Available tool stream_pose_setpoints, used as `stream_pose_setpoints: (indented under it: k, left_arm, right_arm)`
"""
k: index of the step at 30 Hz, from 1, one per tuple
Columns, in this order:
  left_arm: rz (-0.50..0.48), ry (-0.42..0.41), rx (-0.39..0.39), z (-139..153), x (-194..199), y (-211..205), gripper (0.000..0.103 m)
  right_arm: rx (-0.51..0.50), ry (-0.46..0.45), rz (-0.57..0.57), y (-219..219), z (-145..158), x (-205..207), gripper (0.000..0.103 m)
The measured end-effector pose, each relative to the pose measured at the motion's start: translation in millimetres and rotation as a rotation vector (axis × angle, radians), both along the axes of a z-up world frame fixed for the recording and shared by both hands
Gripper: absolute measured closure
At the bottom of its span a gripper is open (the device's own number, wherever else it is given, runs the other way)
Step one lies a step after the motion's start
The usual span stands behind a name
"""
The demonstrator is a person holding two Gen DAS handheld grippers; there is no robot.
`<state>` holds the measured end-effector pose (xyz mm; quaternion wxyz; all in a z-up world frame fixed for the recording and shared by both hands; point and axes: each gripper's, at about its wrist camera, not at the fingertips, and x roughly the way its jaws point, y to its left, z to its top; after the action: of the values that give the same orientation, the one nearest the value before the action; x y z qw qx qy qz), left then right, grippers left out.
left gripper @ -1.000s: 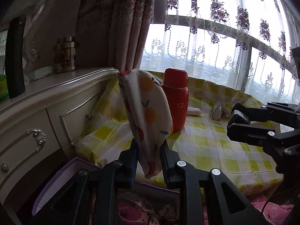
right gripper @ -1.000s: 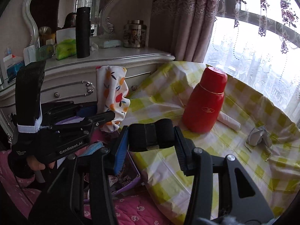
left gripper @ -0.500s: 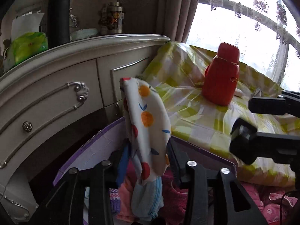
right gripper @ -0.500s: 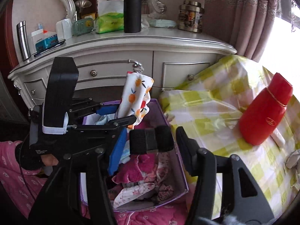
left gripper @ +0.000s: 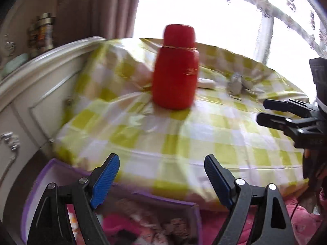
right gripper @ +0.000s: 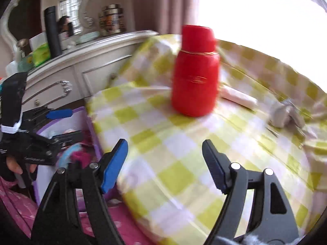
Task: Organize soft objects
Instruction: 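Move both grippers back over the table toward the mask and white roll, then grasp the houndstooth face mask with the right gripper while the left grasps the white rolled cloth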
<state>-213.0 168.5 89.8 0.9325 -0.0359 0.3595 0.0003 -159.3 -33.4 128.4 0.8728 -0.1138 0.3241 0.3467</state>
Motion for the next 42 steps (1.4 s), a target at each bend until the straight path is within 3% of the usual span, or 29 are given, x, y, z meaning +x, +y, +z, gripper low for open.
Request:
stream_pose_setpoints:
  k: [3, 6, 10, 14, 18, 21, 22, 23, 24, 27, 29, 36, 39, 42]
  left_arm:
    - [-0.150, 0.028, -0.044, -15, 55, -52, 0.017]
    - [-0.216, 0.013, -0.039, -31, 105, -100, 0.017]
    - [-0.216, 0.043, -0.020, -50, 157, -144, 0.017]
    - [-0.215, 0.047, -0.048, -55, 177, -155, 0.017]
    - [-0.205, 0.039, 0.049, -54, 192, -159, 0.017]
    - [-0.185, 0.035, 0.071, -51, 211, -157, 0.017]
    - [-0.178, 0.033, 0.074, -50, 218, -158, 0.017]
    - [-0.168, 0.031, 0.081, -48, 227, -160, 0.017]
    - [-0.156, 0.025, 0.092, -46, 234, -162, 0.017]
    - [-0.107, 0.004, 0.185, -45, 270, -176, 0.017]
    - [-0.091, 0.036, 0.263, -47, 301, -189, 0.017]
    - [-0.127, 0.328, 0.493, -55, 398, -211, 0.017]
    - [-0.106, 0.439, 0.610, -68, 423, -206, 0.017]
    - [-0.108, 0.490, 0.655, -75, 431, -201, 0.014]
  right_arm:
    - [0.016, 0.036, -0.205, -59, -12, 56, 0.025]
    - [0.057, 0.074, -0.377, -107, -21, 114, 0.023]
    - [0.241, 0.240, -0.497, -152, -36, 192, 0.021]
    - [0.410, 0.361, -0.575, -164, -50, 257, 0.015]
    - [0.403, 0.394, -0.664, -150, -70, 316, 0.015]
    - [0.316, 0.396, -0.742, -138, -86, 350, 0.015]
    - [0.272, 0.387, -0.745, -135, -89, 356, 0.025]
    - [0.235, 0.358, -0.730, -131, -89, 357, 0.041]
    - [0.207, 0.323, -0.701, -129, -86, 354, 0.084]
    - [0.180, 0.235, -0.640, -137, -71, 322, 0.084]
    - [0.169, 0.186, -0.626, -152, -60, 293, 0.084]
    - [0.264, 0.191, -0.615, -209, -62, 205, 0.083]
    - [0.315, 0.196, -0.631, -225, -64, 183, 0.081]
    - [0.352, 0.190, -0.615, -230, -61, 172, 0.080]
